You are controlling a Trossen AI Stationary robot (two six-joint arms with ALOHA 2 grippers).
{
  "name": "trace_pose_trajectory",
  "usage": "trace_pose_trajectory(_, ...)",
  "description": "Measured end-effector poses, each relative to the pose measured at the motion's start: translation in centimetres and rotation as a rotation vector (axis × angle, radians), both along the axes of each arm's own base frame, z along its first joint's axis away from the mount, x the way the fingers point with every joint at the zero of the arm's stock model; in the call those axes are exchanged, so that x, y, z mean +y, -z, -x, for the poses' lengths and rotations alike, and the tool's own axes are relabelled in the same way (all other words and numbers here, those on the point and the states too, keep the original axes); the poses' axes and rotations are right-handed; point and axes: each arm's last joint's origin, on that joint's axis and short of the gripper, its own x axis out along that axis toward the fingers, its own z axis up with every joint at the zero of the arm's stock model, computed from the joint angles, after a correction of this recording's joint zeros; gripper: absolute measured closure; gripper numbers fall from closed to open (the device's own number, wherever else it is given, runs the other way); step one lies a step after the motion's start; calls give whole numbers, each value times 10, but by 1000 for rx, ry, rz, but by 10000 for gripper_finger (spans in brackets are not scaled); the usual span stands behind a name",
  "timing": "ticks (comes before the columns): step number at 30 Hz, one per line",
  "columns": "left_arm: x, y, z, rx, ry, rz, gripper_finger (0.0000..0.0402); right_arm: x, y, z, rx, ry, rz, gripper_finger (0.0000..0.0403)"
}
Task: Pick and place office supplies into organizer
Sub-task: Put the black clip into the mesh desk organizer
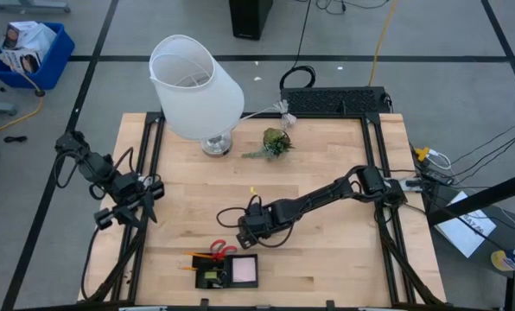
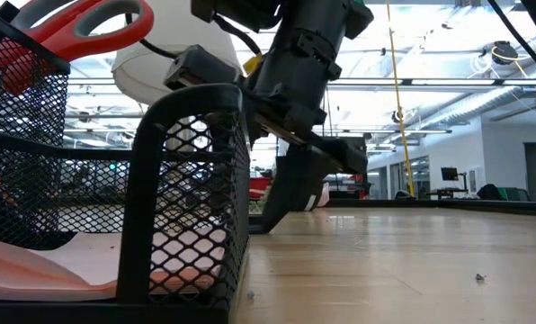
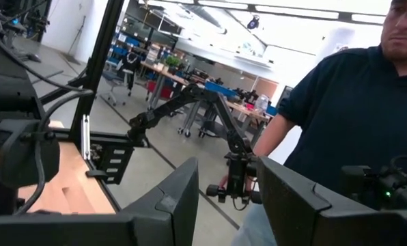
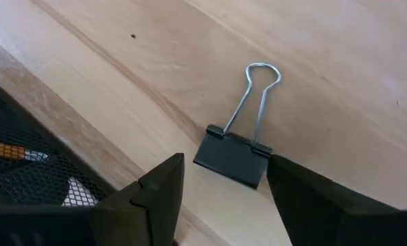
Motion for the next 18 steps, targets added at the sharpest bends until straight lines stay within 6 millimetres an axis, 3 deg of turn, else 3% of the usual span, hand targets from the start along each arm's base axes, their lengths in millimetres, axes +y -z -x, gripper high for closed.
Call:
trace_pose_trajectory(4,0,1,0,12,0,-5,250,0,10,-2,10,-11,3,199)
trace_pose_trajectory(18,0,1,0,46,8,31,250,3,15,0,45,-37,-7,200)
